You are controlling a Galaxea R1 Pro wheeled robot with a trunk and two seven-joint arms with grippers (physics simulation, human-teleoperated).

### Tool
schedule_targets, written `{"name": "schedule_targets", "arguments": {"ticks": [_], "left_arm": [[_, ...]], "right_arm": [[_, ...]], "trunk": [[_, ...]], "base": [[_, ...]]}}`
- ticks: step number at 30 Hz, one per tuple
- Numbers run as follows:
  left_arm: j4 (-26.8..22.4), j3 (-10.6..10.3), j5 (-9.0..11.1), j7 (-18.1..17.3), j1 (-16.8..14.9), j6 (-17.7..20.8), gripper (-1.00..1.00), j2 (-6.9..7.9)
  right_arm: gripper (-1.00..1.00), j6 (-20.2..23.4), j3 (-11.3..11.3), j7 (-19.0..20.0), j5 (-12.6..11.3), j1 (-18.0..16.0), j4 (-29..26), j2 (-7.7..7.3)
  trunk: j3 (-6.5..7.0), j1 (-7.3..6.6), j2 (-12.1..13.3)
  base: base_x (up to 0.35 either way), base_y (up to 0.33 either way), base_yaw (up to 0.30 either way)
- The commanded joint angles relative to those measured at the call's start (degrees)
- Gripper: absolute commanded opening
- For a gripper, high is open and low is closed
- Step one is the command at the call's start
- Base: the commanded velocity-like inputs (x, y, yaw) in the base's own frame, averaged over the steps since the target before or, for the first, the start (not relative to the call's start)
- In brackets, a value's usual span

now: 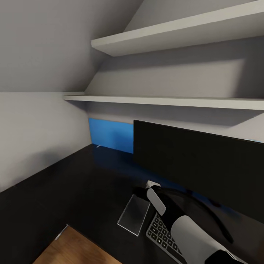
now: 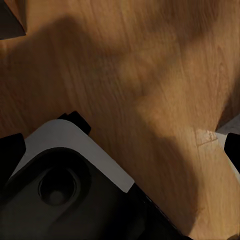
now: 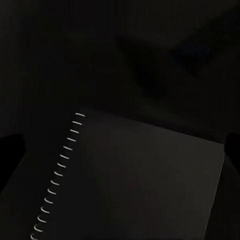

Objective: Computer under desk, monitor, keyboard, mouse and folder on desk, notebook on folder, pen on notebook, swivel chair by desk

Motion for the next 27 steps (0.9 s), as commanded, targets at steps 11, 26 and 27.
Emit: {"name": "schedule_targets", "arguments": {"ticks": [11,26,27], "left_arm": [[0.0,3.1,0.9,0.5,0.4,0.5,1.0,-0.14],[0.0,3.6,0.9,0.6,0.5,0.6,1.0,-0.21],[0.0,3.6,0.9,0.6,0.5,0.6,1.0,-0.21]], "right_arm": [[1.0,0.1,0.0,-3.4,-0.5,0.0,0.0,0.0],[1.0,0.1,0.0,-3.7,-4.2,0.0,2.5,0.0],[1.0,0.1,0.0,-3.7,-4.4,0.0,2.6,0.0]], "trunk": [[-0.05,0.01,0.0],[-1.49,1.77,-3.2],[-1.67,1.99,-3.6]], "base": [[0.01,0.008,0.0],[0.0,0.0,0.0],[0.0,0.0,0.0]]}}
